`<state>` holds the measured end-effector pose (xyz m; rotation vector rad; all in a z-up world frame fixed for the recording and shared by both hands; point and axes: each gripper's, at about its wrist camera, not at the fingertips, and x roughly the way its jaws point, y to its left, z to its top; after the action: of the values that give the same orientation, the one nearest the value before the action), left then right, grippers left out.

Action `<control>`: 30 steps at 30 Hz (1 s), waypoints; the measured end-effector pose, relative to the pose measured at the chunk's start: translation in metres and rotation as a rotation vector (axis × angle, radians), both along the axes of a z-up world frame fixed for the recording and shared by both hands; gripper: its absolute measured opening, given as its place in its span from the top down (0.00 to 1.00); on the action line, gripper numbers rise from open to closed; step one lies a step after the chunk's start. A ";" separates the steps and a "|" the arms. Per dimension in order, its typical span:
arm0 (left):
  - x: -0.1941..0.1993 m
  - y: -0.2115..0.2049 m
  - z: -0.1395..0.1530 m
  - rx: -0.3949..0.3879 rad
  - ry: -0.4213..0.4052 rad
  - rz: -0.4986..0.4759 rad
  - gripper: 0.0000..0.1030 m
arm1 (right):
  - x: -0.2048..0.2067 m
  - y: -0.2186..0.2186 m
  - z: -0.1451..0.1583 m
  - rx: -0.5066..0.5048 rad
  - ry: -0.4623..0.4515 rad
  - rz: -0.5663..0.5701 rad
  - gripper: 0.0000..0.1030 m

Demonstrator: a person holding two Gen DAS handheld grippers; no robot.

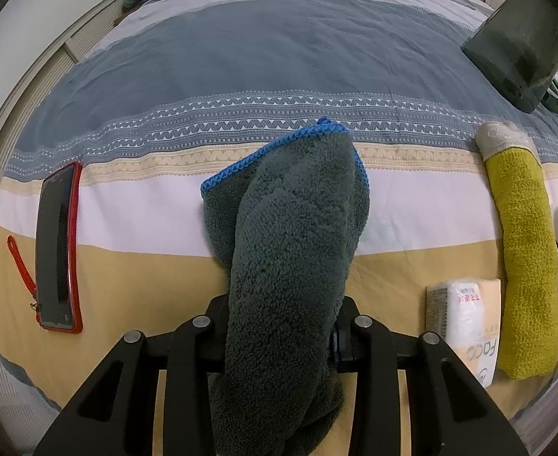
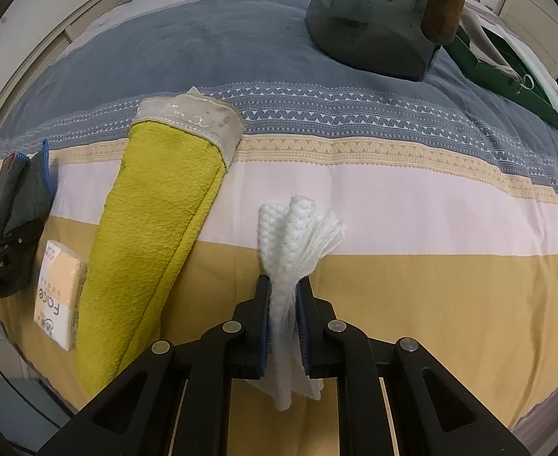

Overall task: Organize soft objects
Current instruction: 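Lift the towel and cloth with both tools off the bed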

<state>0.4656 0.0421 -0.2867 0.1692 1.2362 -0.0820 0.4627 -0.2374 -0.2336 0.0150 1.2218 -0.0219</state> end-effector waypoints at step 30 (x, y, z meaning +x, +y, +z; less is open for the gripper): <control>0.000 -0.029 0.042 0.031 -0.013 0.077 0.71 | -0.003 -0.006 0.051 0.014 -0.074 0.055 0.89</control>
<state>0.4656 0.0134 -0.2446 0.1482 1.2299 0.0053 0.4598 -0.2438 -0.1825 -0.0058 1.1483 0.0353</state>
